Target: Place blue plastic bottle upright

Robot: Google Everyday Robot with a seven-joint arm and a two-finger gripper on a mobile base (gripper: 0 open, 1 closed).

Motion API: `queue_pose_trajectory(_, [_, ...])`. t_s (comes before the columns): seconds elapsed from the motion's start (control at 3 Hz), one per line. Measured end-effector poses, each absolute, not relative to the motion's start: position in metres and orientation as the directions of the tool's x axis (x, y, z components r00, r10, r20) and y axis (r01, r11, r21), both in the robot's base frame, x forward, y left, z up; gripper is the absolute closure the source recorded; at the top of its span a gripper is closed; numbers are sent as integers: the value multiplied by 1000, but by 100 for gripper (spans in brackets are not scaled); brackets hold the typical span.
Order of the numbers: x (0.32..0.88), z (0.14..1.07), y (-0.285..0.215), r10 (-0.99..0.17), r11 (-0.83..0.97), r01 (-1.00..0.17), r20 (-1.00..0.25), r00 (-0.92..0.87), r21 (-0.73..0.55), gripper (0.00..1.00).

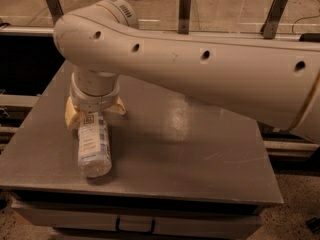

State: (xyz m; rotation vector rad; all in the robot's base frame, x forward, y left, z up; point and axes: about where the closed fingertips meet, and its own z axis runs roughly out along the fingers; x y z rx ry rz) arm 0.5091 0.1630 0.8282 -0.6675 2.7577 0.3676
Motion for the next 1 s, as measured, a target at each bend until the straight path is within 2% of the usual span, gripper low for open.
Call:
queue_pose_trajectory(0.67, [509, 835, 163, -406, 861, -476, -326, -854, 177, 88])
queue_pose_trajectory(1.0, [532, 861, 163, -463, 829, -546, -397, -793, 124, 100])
